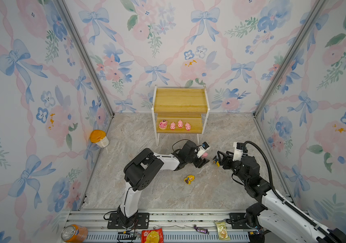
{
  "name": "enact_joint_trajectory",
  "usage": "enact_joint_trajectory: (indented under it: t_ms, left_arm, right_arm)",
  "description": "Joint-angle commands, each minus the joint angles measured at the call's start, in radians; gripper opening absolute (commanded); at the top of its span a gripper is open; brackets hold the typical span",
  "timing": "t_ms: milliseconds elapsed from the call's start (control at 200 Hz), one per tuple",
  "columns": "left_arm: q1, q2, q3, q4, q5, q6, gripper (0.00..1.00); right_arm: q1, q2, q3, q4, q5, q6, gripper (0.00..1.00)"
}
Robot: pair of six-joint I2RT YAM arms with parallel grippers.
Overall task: Organize plastic toys on shelves
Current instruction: Pick up the plastic toy from the center of the table.
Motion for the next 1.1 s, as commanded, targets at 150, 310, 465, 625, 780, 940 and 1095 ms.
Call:
enact_joint_trajectory:
  t_ms: [150, 310, 465, 625, 780, 940, 1095]
  left_arm:
    - [0.031, 0.065, 0.063, -0.009, 0.041, 0.053, 0.72]
    - [0.042, 0.073, 0.082, -0.013, 0.047, 0.059, 0.72]
    - [0.047, 0.104, 0.120, -0.047, 0.060, 0.069, 0.72]
    - [0.047, 0.118, 0.125, -0.064, 0.084, 0.077, 0.72]
    - [0.054, 0.145, 0.153, -0.117, 0.075, 0.086, 0.72]
    - [0.064, 0.154, 0.159, -0.130, 0.076, 0.079, 0.70]
    - [0.058, 0.137, 0.140, -0.127, 0.092, 0.064, 0.67]
  right_arm:
    - [-0.016, -0.016, -0.022, 0.046, -0.025, -0.036, 0.64]
    - [-0.023, -0.010, -0.028, 0.056, -0.028, -0.043, 0.64]
    - [-0.031, 0.008, -0.034, 0.089, -0.050, -0.038, 0.64]
    - [-0.035, 0.014, -0.032, 0.085, -0.055, -0.038, 0.65]
    - [-0.035, 0.011, -0.034, 0.090, -0.064, -0.039, 0.65]
    - [-0.035, 0.005, -0.040, 0.095, -0.063, -0.038, 0.65]
    - [-0.034, 0.002, -0.045, 0.101, -0.062, -0.039, 0.65]
